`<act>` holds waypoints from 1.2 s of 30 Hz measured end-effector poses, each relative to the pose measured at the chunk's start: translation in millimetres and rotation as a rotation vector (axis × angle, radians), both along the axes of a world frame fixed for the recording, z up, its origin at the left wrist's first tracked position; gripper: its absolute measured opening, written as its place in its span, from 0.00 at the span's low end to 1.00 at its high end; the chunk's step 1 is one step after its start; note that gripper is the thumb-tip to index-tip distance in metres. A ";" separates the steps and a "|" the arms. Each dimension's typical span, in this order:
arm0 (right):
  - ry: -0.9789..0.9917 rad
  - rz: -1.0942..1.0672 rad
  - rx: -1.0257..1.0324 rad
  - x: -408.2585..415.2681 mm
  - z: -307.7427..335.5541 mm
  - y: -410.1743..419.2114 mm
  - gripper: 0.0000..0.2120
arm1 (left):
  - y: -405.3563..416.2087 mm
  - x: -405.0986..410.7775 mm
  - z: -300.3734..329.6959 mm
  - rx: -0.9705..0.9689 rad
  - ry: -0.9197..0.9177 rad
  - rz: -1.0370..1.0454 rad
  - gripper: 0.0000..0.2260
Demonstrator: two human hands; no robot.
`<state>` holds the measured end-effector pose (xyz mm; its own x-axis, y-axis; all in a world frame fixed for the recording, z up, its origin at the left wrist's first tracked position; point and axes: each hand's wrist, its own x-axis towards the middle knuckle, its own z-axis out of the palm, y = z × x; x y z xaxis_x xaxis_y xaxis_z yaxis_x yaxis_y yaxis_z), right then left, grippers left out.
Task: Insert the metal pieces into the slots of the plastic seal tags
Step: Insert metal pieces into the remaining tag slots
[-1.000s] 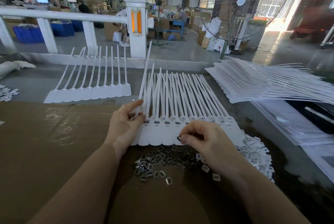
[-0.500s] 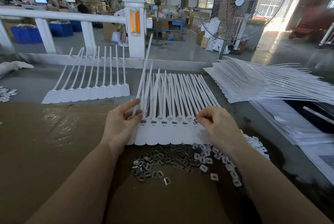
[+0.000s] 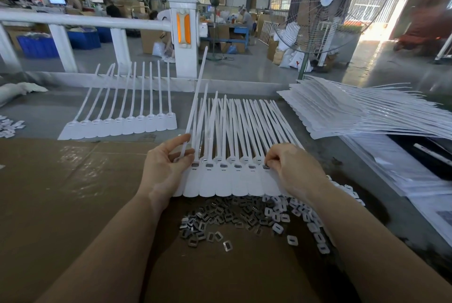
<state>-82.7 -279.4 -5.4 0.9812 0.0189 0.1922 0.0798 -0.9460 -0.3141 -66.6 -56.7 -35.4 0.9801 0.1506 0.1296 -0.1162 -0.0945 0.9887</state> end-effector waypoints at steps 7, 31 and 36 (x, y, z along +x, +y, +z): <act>0.138 0.010 -0.052 3.4 15.2 4.3 0.10 | 0.2 -0.7 0.1 -0.001 0.009 -0.006 0.20; -0.118 0.410 0.129 -46.0 -5.0 27.2 0.05 | 1.6 1.5 -3.1 0.048 -0.014 0.014 0.19; -0.098 0.482 0.018 -52.3 -9.0 32.5 0.04 | 0.8 1.4 -2.4 0.072 -0.018 0.024 0.19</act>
